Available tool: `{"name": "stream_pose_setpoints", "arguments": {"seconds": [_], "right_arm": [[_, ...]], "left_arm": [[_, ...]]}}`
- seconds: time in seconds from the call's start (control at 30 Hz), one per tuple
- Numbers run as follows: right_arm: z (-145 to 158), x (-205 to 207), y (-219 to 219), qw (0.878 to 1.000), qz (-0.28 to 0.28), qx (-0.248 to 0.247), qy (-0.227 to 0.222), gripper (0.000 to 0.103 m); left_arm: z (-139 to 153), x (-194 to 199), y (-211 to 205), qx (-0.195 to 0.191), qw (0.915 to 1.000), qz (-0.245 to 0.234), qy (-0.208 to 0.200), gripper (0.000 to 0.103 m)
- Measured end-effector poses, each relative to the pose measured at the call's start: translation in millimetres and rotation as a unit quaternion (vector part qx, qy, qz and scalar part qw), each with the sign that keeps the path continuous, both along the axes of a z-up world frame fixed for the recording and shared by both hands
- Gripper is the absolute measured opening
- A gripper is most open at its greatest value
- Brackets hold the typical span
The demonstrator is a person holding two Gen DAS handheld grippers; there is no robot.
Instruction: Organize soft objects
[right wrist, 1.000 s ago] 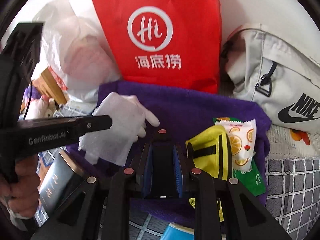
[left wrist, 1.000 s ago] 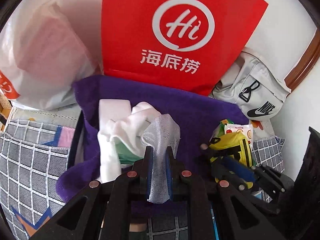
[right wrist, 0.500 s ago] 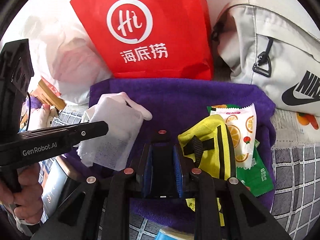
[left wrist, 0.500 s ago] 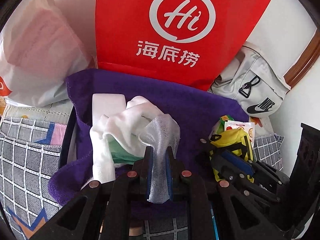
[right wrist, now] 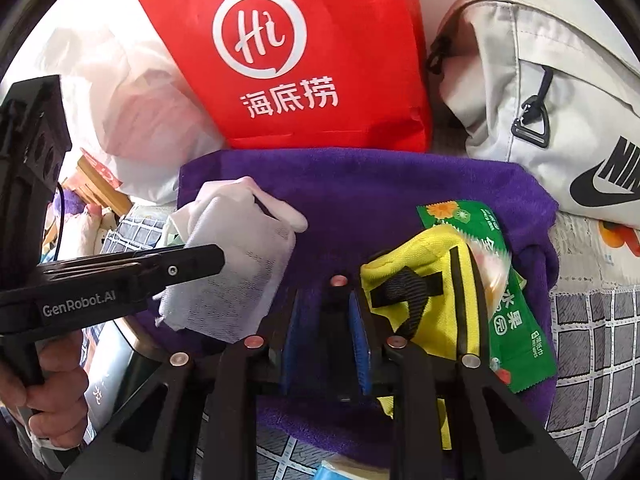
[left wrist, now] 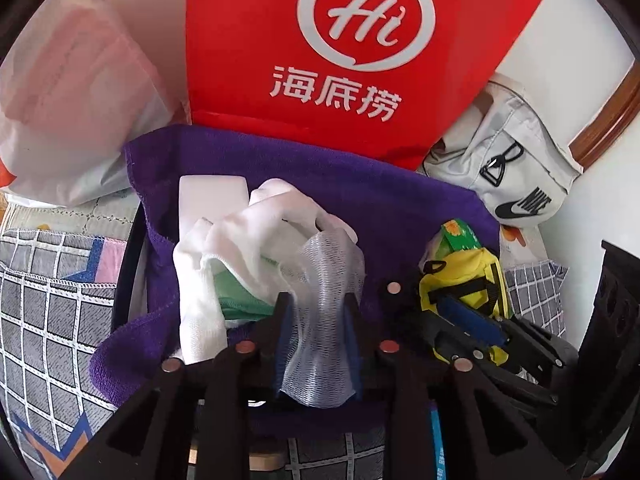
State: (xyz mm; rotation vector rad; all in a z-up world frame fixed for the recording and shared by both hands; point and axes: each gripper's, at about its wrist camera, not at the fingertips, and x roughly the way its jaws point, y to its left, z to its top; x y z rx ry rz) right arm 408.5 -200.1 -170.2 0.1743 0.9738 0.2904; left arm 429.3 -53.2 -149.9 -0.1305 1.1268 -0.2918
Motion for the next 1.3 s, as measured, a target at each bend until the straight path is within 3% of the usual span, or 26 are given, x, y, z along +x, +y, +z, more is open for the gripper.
{"name": "stream_pose_setpoints", "arguments": {"seconds": [0.03, 0.1, 0.13, 0.23, 0.4, 0.5, 0.57, 0.73, 0.93, 1.1, 1.3], "right_arm": [[-0.1, -0.2, 1.4, 1.000, 0.002, -0.002, -0.001, 0.033], [1.2, -1.8, 3.5, 1.000, 0.004, -0.006, -0.005, 0.034], [2.0, -2.4, 3.9, 1.000, 0.005, -0.007, -0.007, 0.034], [4.1, -5.2, 5.0, 1.000, 0.008, -0.009, -0.013, 0.041], [7.3, -7.6, 6.7, 1.000, 0.009, -0.011, -0.018, 0.042], [12.9, -10.5, 8.6, 1.000, 0.010, -0.013, -0.019, 0.044], [17.7, -12.8, 10.9, 1.000, 0.010, -0.014, -0.019, 0.052], [37.5, -22.5, 18.4, 0.999, 0.008, -0.030, -0.026, 0.055], [65.2, -52.7, 16.9, 0.998, -0.009, -0.027, -0.052, 0.079], [75.7, -84.8, 15.7, 0.997, -0.025, -0.047, -0.048, 0.079], [95.0, -139.9, 8.5, 0.996, -0.053, -0.058, -0.050, 0.080]], "left_arm": [[0.0, -0.1, 0.0, 0.002, 1.0000, 0.000, 0.000, 0.032], [0.7, -0.1, 0.0, 0.007, 1.0000, 0.004, -0.002, 0.049], [0.8, -0.2, 0.1, 0.012, 0.9999, 0.006, -0.004, 0.051], [0.9, 0.8, 0.2, 0.020, 0.9998, 0.006, -0.005, 0.053], [6.5, -1.1, 3.1, 0.034, 0.9992, 0.016, -0.015, 0.060], [12.4, -4.0, 3.6, 0.042, 0.9987, 0.018, -0.022, 0.061], [16.5, -6.8, 5.2, 0.041, 0.9988, 0.015, -0.024, 0.061], [33.9, -16.2, 14.9, 0.045, 0.9976, 0.034, -0.039, 0.061], [51.7, -52.2, 26.9, 0.045, 0.9968, 0.039, -0.055, 0.067], [62.7, -95.1, 30.7, 0.064, 0.9948, 0.039, -0.069, 0.069], [86.9, -151.0, 35.7, 0.048, 0.9947, 0.039, -0.083, 0.075]]}}
